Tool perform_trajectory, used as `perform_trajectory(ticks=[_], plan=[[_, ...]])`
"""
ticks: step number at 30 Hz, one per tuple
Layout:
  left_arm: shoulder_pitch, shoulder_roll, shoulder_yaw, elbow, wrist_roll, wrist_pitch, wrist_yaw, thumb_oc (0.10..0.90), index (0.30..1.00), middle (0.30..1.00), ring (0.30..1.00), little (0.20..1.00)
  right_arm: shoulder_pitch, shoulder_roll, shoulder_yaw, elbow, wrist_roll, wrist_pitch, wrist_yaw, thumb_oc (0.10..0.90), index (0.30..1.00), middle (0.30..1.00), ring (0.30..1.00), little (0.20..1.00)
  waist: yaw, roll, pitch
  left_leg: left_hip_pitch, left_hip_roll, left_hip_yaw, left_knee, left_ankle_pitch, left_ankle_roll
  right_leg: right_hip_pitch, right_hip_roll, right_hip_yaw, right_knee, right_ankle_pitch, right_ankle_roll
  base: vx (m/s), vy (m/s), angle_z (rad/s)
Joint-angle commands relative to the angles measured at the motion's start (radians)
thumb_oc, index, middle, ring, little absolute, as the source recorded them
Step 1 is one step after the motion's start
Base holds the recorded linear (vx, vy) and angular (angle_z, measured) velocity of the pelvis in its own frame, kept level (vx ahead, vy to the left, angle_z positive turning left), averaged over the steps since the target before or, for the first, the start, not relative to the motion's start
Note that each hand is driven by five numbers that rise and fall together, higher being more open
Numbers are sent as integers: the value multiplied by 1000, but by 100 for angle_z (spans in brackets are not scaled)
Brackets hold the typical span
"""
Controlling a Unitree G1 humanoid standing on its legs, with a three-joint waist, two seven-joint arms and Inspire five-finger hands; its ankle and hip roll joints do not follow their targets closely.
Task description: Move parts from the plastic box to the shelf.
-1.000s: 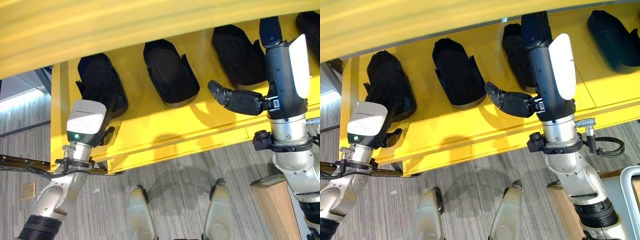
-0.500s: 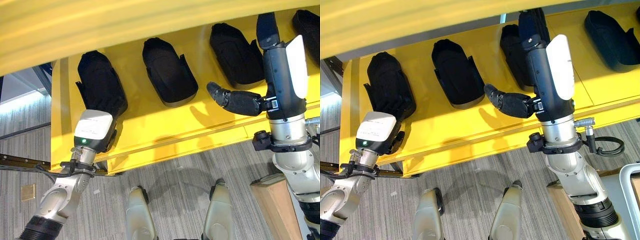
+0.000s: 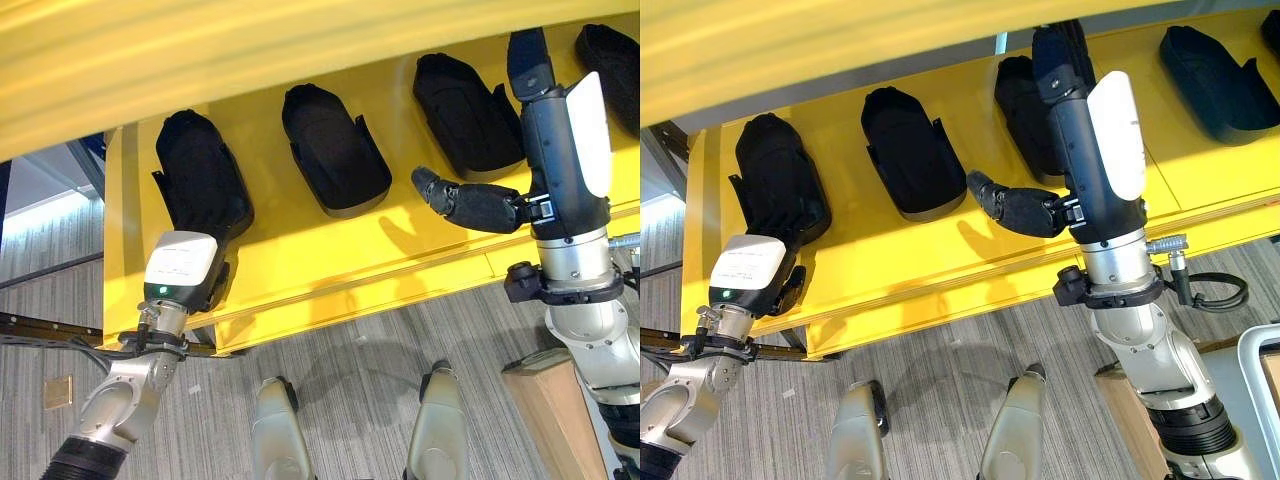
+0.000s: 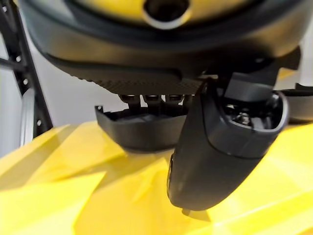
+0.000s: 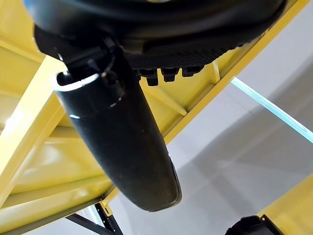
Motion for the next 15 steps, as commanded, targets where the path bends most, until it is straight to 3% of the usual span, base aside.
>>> perform_trajectory(ticks=[1, 5, 10, 15], plan=[[-26, 24, 32, 68, -5, 83, 24, 900, 1000, 1000, 1000, 1000, -73, 50, -78, -93, 44, -43, -23, 900, 1000, 1000, 1000, 1000, 8, -26, -80, 94, 32, 54, -65, -70, 55, 29, -16, 27, -65, 4, 12, 0, 0, 0], [-46, 32, 27, 83, -22, 92, -24, 900, 1000, 1000, 1000, 1000, -76, 54, -80, -95, 55, -42, -14, 900, 1000, 1000, 1000, 1000, 3, -25, -80, 95, 33, 58, -69, -67, 55, 29, -15, 28, -67, 6, 12, 0, 0, 0], [-54, 38, 1, 110, 8, 157, -118, 900, 1000, 1000, 1000, 1000, -88, 54, -90, -89, 68, -49, -12, 900, 1000, 1000, 1000, 1000, -3, -20, -79, 100, 35, 58, -74, -63, 53, 30, -12, 30, -66, 5, 12, 0, 0, 0], [-62, 32, -20, 129, 1, 185, -140, 900, 1000, 1000, 1000, 1000, -101, 49, -96, -94, 79, -38, 6, 900, 1000, 1000, 1000, 1000, -5, -17, -78, 104, 38, 61, -77, -61, 54, 31, -13, 31, -67, 4, 12, 0, 0, 0]])
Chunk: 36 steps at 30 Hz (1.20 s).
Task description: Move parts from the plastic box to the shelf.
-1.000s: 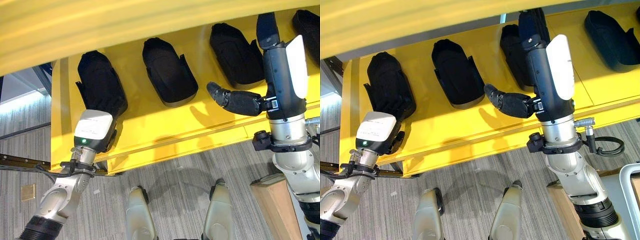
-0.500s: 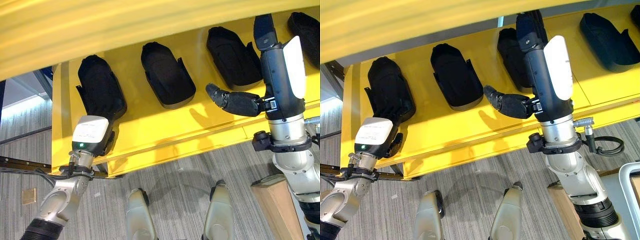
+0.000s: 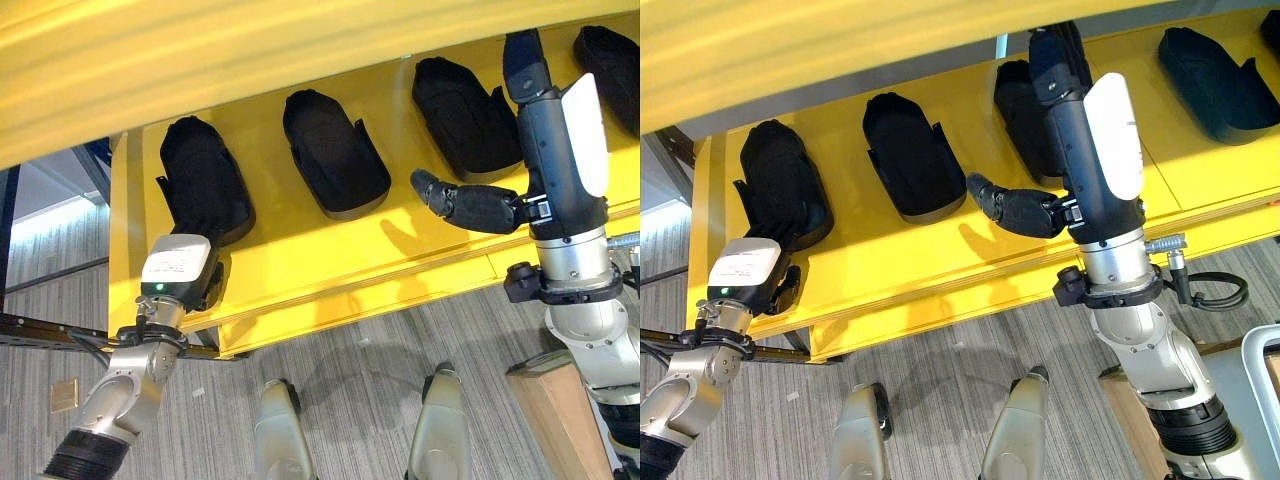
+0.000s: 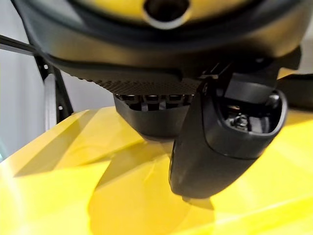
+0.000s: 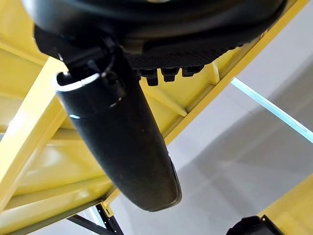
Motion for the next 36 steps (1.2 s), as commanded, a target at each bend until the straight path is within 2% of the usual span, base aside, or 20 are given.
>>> perform_trajectory(ticks=[1, 7, 13, 24, 36], plan=[[-11, 33, 10, 85, 40, 99, -41, 900, 1000, 1000, 1000, 1000, -104, 50, -97, -96, 58, -42, -12, 900, 1000, 1000, 1000, 1000, -3, -31, -59, 105, 38, 59, -79, -60, 53, 36, -15, 24, -71, 5, 12, 0, 0, 0], [-27, 18, -28, 135, 40, 128, -67, 900, 1000, 1000, 1000, 1000, -112, 49, -97, -100, 72, -31, 11, 900, 1000, 1000, 1000, 1000, -12, -30, -61, 114, 43, 63, -84, -59, 51, 38, -13, 29, -72, 4, 12, 0, 0, 0], [-42, 6, -51, 154, 24, 124, -60, 900, 1000, 1000, 1000, 1000, -117, 48, -100, -106, 79, -24, 24, 900, 1000, 1000, 1000, 1000, -18, -30, -61, 121, 47, 68, -88, -58, 50, 39, -13, 32, -71, 4, 12, 0, 0, 0], [-36, -1, -64, 107, 20, 83, -76, 900, 1000, 1000, 1000, 1000, -121, 51, -114, -113, 75, -16, 35, 900, 1000, 1000, 1000, 1000, -16, -25, -53, 129, 48, 71, -87, -63, 50, 40, -17, 27, -73, 8, 12, 0, 0, 0], [33, 21, -40, -12, 66, 21, -181, 900, 1000, 1000, 1000, 1000, -104, 40, -144, -128, 68, -8, 29, 900, 1000, 1000, 1000, 1000, -3, -14, -49, 135, 31, 69, -86, -76, 58, 54, -23, 15, -83, 8, 12, 0, 0, 0]])
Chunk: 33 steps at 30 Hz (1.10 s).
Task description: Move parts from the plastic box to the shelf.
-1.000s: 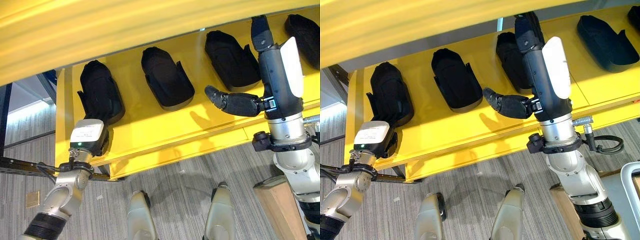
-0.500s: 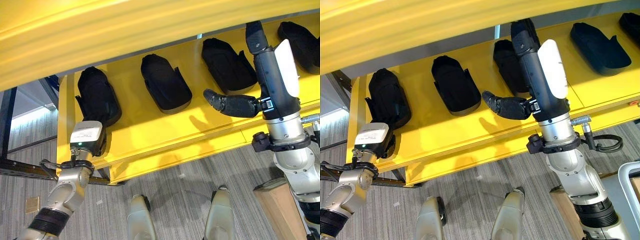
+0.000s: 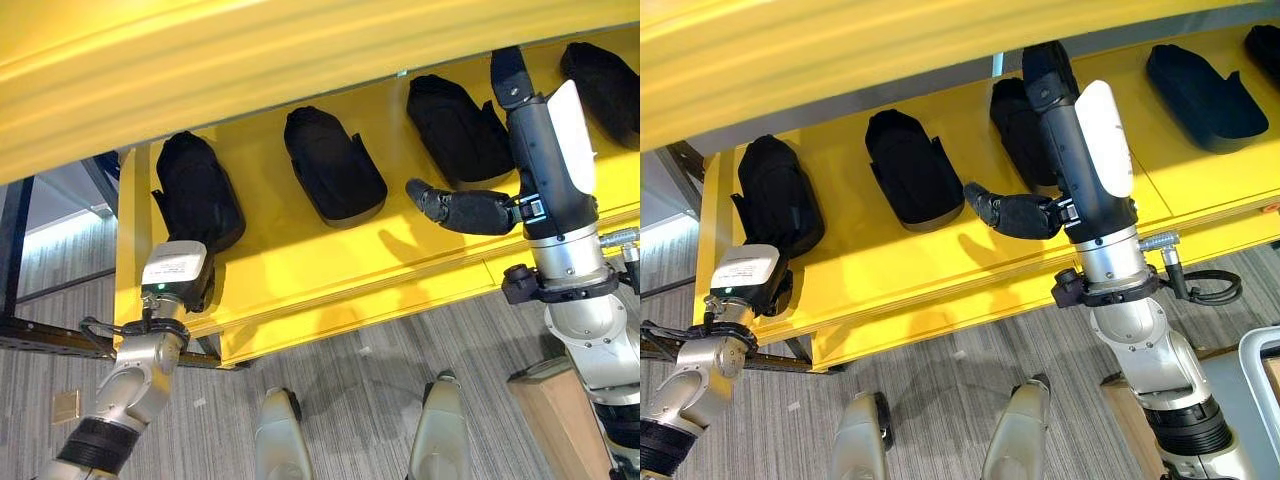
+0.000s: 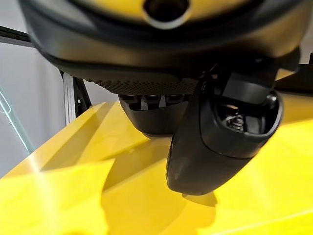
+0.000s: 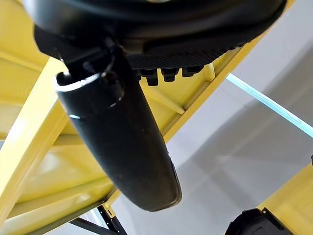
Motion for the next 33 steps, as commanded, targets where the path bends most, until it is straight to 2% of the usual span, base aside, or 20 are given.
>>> perform_trajectory(ticks=[1, 9, 33], plan=[[68, 38, -25, -37, 64, -43, -74, 900, 1000, 1000, 1000, 1000, -101, 20, -144, -130, 30, -48, -37, 900, 1000, 1000, 1000, 1000, -3, -13, -12, 131, 30, 56, -80, -75, 57, 58, -22, 6, -73, 7, 11, 0, 0, 0], [104, 62, -2, -90, 63, -61, -116, 900, 1000, 1000, 1000, 1000, -93, 14, -158, -138, 30, -56, -50, 900, 1000, 1000, 1000, 1000, 7, -6, -9, 126, 22, 51, -82, -77, 59, 63, -27, -3, -82, 11, 11, 0, 0, 0], [139, 81, 32, -110, 68, -65, -117, 900, 1000, 1000, 1000, 1000, -88, 11, -170, -142, 7, -49, -58, 900, 1000, 1000, 1000, 1000, 19, 2, -13, 129, 7, 49, -85, -84, 65, 65, -30, -14, -85, 13, 11, 0, 0, 0]])
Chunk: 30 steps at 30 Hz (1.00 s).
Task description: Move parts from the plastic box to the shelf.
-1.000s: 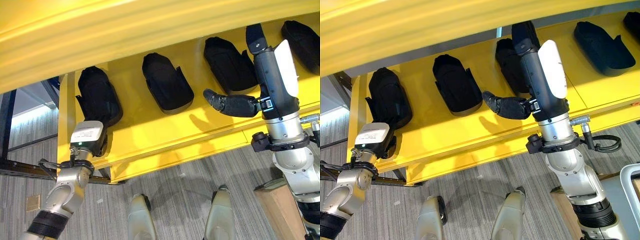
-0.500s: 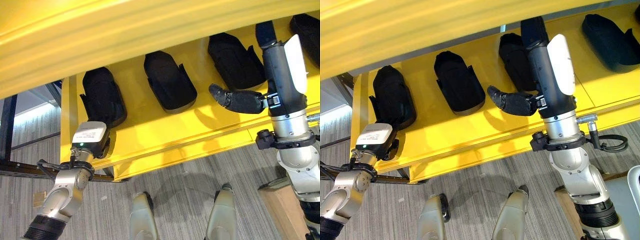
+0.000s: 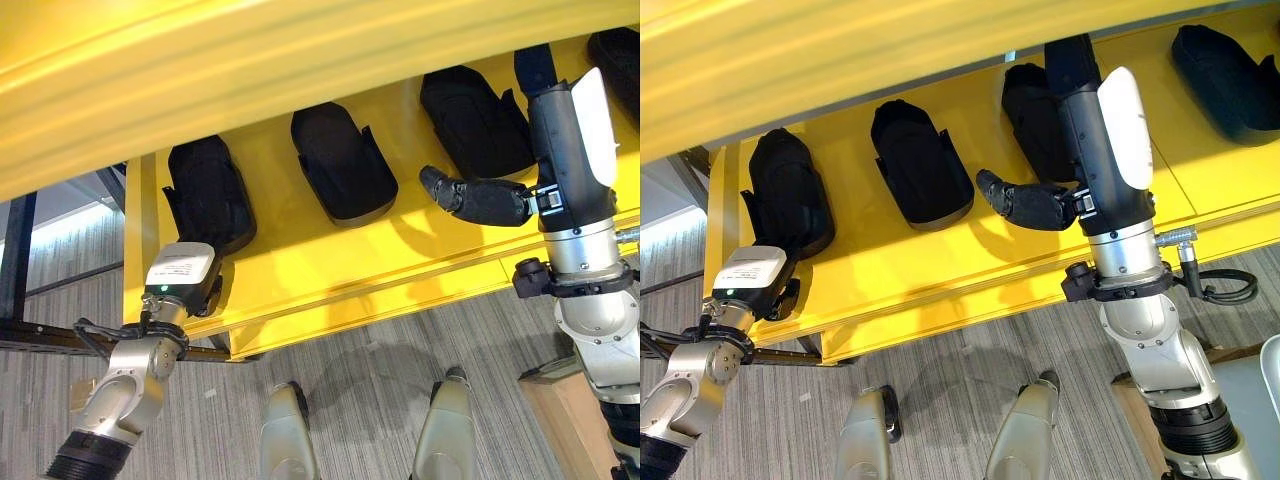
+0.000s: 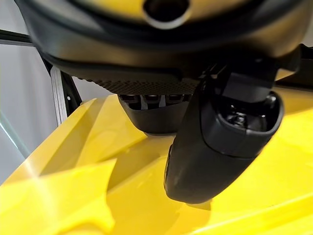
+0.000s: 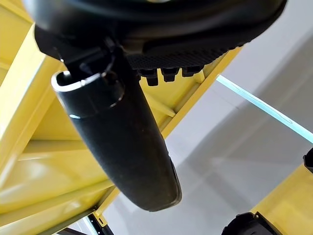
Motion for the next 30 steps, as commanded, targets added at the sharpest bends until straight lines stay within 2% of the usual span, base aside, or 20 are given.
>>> perform_trajectory(ticks=[1, 30], plan=[[87, 82, -15, -17, 28, -12, -45, 900, 1000, 1000, 1000, 1000, -87, 11, -126, -142, 8, -60, -57, 900, 1000, 1000, 1000, 1000, 8, -29, -32, 128, 23, 48, -65, -85, 65, 53, -17, 4, -60, 10, 6, 0, 0, 0], [123, 87, -5, -55, -5, -28, -100, 900, 1000, 1000, 1000, 1000, -78, 9, -141, -152, 0, -58, -73, 900, 1000, 1000, 1000, 1000, 16, -23, -33, 132, 12, 45, -72, -88, 66, 56, -21, -3, -71, 15, 6, 0, 0, 0]])
